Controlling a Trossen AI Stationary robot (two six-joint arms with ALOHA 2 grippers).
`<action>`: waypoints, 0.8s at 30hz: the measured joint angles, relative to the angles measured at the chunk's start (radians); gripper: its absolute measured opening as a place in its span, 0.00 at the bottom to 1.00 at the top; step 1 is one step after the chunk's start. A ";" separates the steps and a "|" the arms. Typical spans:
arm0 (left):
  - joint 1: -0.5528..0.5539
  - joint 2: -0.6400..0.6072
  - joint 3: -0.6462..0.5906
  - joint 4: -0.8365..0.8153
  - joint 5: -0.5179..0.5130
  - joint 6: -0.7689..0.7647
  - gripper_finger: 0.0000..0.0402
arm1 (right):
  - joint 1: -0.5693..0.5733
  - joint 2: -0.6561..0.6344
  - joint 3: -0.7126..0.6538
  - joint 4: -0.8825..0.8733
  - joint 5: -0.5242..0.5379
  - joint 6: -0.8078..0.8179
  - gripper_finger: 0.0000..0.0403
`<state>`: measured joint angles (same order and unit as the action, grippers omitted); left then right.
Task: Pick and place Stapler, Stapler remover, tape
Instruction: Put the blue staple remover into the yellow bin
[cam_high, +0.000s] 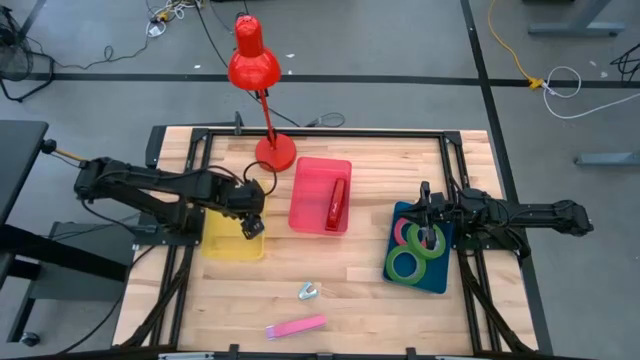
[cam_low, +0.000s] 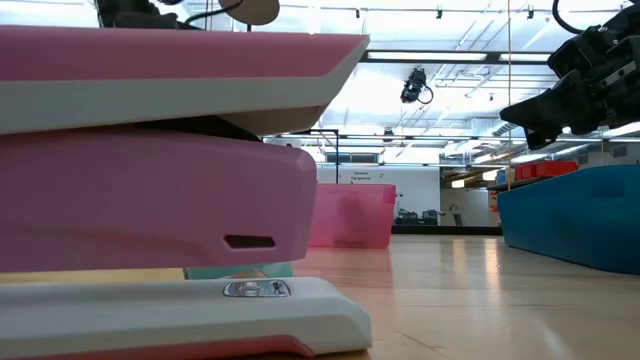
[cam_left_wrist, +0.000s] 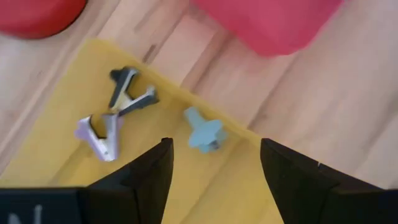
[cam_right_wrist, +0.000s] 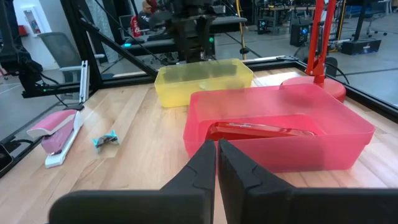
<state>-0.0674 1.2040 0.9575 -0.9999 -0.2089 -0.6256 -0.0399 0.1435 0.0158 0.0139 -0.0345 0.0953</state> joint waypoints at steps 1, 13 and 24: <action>-0.009 0.000 0.004 0.004 0.000 -0.009 0.61 | 0.000 0.000 0.000 0.000 0.000 0.000 0.05; -0.152 0.025 0.007 0.101 0.006 -0.209 0.61 | 0.000 0.000 0.000 0.000 0.000 0.000 0.05; -0.229 0.145 0.007 0.427 0.145 -0.246 0.61 | 0.000 0.000 0.000 0.000 0.000 0.000 0.05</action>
<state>-0.2962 1.3486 0.9646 -0.5727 -0.0636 -0.8715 -0.0396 0.1436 0.0157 0.0139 -0.0345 0.0955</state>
